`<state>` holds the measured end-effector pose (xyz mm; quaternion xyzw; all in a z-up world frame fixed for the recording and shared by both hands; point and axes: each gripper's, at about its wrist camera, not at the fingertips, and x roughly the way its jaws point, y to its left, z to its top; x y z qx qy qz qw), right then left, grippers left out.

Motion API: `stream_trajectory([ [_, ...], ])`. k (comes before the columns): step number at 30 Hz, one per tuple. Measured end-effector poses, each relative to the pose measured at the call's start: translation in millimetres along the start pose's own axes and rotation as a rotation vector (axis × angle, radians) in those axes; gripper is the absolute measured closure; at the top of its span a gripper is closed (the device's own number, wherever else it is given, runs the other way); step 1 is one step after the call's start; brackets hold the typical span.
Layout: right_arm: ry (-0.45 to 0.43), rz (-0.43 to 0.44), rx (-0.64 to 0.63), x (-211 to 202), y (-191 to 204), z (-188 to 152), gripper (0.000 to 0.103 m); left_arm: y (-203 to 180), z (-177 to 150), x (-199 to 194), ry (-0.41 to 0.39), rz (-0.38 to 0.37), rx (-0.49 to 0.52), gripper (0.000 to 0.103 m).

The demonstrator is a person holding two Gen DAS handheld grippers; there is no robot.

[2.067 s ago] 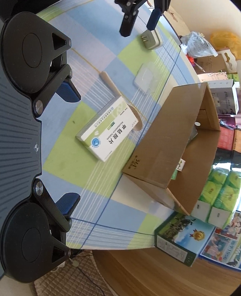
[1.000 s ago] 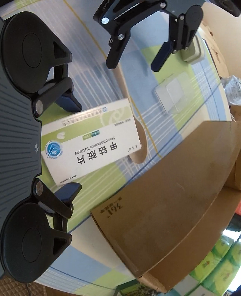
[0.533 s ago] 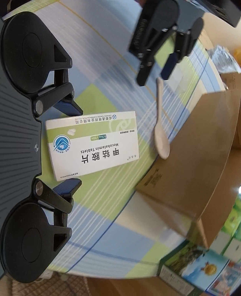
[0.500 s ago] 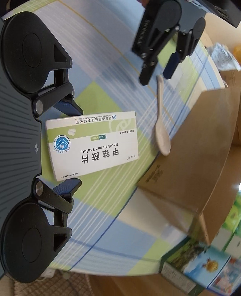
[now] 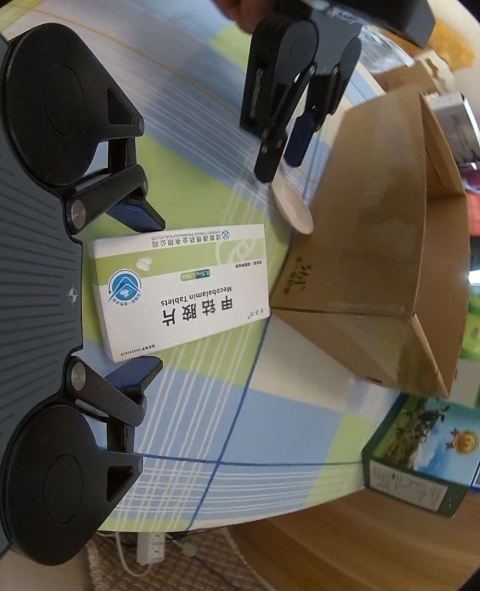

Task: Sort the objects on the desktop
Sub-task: 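Grasp the white plastic spoon with the left tool while the right tool straddles the Mecobalamin box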

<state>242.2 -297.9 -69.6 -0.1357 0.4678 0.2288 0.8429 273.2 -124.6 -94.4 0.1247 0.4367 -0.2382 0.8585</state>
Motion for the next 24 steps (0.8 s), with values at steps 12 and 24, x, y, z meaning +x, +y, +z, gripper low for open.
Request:
stream_trajectory([
  [12,-0.056,-0.021,0.071,-1.9,-1.8,-3.6,0.033,1.5,9.7,22.1,-0.058,-0.031,-0.01,0.071],
  [24,0.048,-0.055,0.116,-11.6,10.3,-2.0,0.033,-20.5,-28.4,-19.7,0.046,0.003,-0.153,0.076],
])
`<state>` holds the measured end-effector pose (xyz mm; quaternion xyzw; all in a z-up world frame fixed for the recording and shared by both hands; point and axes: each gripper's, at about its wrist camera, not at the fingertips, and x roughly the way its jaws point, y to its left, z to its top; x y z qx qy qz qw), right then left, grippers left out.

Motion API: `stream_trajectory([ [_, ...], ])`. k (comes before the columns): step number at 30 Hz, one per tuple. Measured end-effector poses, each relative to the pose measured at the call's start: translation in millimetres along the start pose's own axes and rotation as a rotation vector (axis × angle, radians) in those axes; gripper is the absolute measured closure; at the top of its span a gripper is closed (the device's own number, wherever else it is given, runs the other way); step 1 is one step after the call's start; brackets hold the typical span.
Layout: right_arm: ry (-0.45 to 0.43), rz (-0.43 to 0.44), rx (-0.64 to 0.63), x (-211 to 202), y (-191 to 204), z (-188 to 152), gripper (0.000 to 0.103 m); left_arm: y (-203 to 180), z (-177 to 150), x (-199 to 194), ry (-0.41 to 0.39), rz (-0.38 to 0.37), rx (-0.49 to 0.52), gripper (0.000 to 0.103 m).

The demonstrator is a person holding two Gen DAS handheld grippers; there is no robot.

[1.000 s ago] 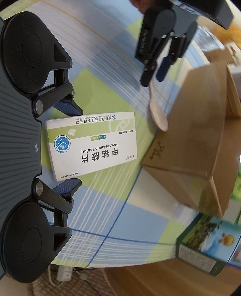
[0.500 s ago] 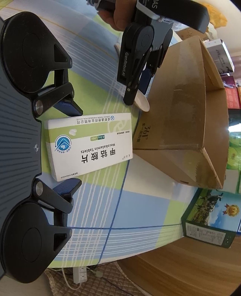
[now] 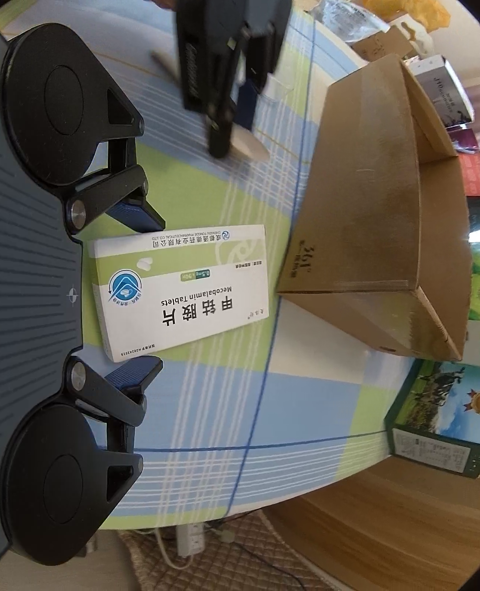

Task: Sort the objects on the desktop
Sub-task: 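Grasp the white plastic spoon with the left tool while the right tool straddles the Mecobalamin box, then close the right tool on the white Mecobalamin tablets box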

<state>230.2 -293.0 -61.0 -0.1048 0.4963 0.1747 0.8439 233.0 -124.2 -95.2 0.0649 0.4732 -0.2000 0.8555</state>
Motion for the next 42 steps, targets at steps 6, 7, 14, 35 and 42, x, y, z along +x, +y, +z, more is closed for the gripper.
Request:
stream_trajectory([
  [6,0.071,-0.018,-0.031,-13.1,20.0,-3.9,0.033,-1.5,-32.7,-27.4,0.044,0.029,-0.046,0.076],
  [7,0.076,-0.017,-0.034,-15.2,24.3,-5.5,0.033,0.1,-38.8,-32.3,0.045,0.028,-0.059,0.076],
  [14,0.053,0.022,0.056,-27.4,50.1,-28.4,0.033,0.4,-80.4,-55.7,0.004,0.042,-0.114,0.076],
  [35,-0.247,0.049,0.081,-18.3,78.1,-84.4,0.02,6.4,-114.4,-70.6,-0.132,0.001,-0.03,0.065],
  [42,-0.259,0.057,0.093,-18.2,75.1,-86.0,0.021,-1.8,-115.9,-66.2,-0.149,0.043,0.013,0.061],
])
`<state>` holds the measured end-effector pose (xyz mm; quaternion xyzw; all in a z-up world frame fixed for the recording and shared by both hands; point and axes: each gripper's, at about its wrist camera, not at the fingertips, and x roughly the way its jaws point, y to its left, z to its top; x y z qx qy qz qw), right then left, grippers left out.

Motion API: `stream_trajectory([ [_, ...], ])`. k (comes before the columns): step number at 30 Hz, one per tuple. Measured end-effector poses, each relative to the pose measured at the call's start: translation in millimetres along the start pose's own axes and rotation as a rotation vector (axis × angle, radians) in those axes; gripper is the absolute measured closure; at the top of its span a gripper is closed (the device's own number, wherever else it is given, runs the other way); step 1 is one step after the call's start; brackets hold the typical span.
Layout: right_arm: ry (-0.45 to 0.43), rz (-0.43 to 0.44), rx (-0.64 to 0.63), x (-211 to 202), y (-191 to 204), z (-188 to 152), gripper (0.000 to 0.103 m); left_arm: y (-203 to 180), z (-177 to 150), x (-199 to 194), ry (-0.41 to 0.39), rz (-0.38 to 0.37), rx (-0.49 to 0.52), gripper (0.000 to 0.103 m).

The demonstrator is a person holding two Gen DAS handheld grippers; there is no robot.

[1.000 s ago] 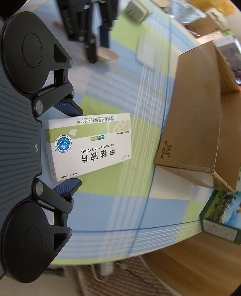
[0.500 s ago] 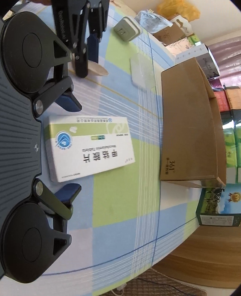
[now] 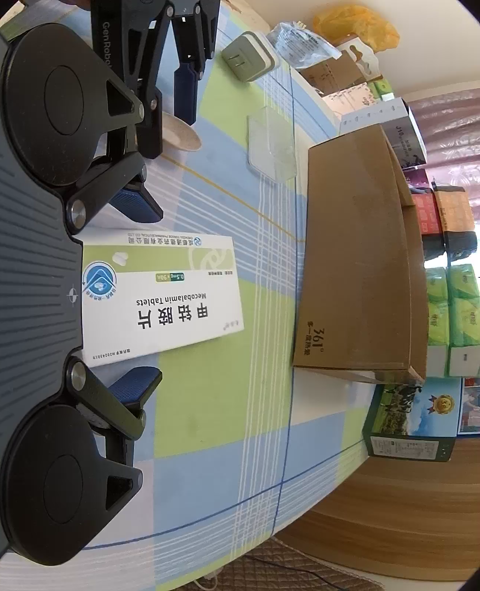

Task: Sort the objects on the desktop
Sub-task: 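Close the right tool on the white Mecobalamin tablets box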

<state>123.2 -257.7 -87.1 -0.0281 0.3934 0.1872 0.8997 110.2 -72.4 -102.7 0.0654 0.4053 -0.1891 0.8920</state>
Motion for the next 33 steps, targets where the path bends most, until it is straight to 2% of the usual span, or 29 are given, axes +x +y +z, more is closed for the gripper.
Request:
stream_trajectory([
  [6,0.006,-0.002,-0.006,1.9,-0.1,-0.7,0.021,-4.0,-1.5,-0.6,0.002,0.011,0.029,0.062],
  [7,0.007,-0.002,-0.007,2.2,0.0,-0.7,0.021,-4.0,-1.5,-0.8,0.002,0.011,0.031,0.066],
  [8,0.006,-0.002,-0.008,2.3,-0.2,-0.7,0.021,-4.3,-1.3,-1.1,0.001,0.01,0.034,0.075],
  [11,0.007,-0.005,-0.009,2.6,-0.4,-1.1,0.021,-7.6,-0.9,-1.9,-0.001,0.022,0.056,0.076],
  [16,0.004,-0.011,-0.031,4.5,2.3,-0.3,0.021,-6.3,-0.1,-2.3,0.0,0.057,0.036,0.076],
  [20,-0.003,-0.027,-0.086,6.8,8.9,0.7,0.021,-1.0,2.2,-3.4,0.007,0.048,-0.005,0.076],
  [25,0.004,-0.029,-0.097,10.5,11.1,-0.3,0.021,-2.5,4.9,-4.4,0.004,0.04,-0.007,0.076],
  [31,0.018,-0.041,-0.108,14.3,11.9,0.9,0.035,-2.5,7.8,-5.1,0.004,0.036,-0.014,0.076],
  [33,0.02,-0.045,-0.101,14.0,11.5,1.4,0.035,-2.2,8.0,-5.4,0.004,0.037,-0.015,0.076],
])
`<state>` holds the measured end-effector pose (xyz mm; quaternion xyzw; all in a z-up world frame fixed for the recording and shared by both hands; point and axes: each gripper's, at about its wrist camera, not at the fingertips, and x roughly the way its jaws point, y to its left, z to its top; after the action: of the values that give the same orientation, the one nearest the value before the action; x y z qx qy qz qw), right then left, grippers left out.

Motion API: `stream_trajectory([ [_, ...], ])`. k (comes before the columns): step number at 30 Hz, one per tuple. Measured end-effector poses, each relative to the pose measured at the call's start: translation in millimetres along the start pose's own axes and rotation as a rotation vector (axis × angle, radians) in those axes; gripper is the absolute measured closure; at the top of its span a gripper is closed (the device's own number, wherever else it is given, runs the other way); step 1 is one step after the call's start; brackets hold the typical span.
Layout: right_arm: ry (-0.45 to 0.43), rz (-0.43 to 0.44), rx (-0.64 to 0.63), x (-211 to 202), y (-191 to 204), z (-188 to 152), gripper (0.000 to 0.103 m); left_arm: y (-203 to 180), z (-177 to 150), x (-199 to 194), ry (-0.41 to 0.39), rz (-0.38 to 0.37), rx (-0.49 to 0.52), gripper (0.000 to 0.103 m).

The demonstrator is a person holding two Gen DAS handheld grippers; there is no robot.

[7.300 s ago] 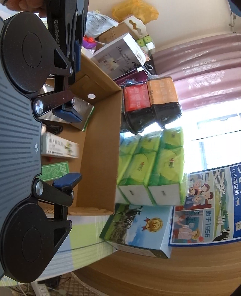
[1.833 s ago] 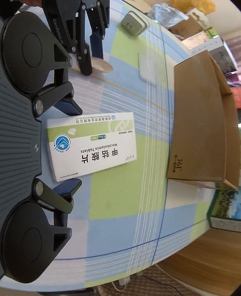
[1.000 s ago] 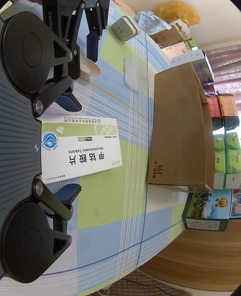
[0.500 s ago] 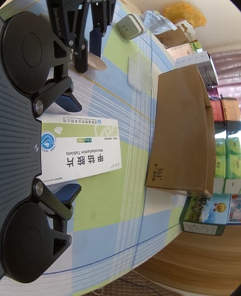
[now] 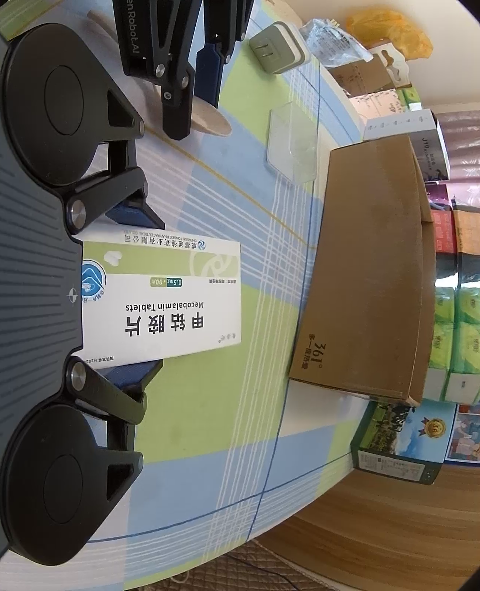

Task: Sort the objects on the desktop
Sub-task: 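Close the right tool on the white Mecobalamin tablets box, then carry the spoon with the left tool while the right tool carries the tablets box into the cardboard box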

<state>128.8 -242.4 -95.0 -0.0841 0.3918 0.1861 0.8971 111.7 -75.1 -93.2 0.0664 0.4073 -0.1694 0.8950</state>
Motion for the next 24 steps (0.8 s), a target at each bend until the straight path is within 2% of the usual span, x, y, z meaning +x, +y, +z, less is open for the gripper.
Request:
stream_trajectory([
  [10,-0.072,-0.017,0.048,-18.5,-1.7,5.7,0.035,1.1,7.6,-6.4,-0.005,0.015,-0.023,0.076],
  [24,-0.133,-0.015,0.073,-39.3,3.1,10.1,0.035,-6.8,24.6,-31.7,-0.064,0.025,-0.021,0.076],
])
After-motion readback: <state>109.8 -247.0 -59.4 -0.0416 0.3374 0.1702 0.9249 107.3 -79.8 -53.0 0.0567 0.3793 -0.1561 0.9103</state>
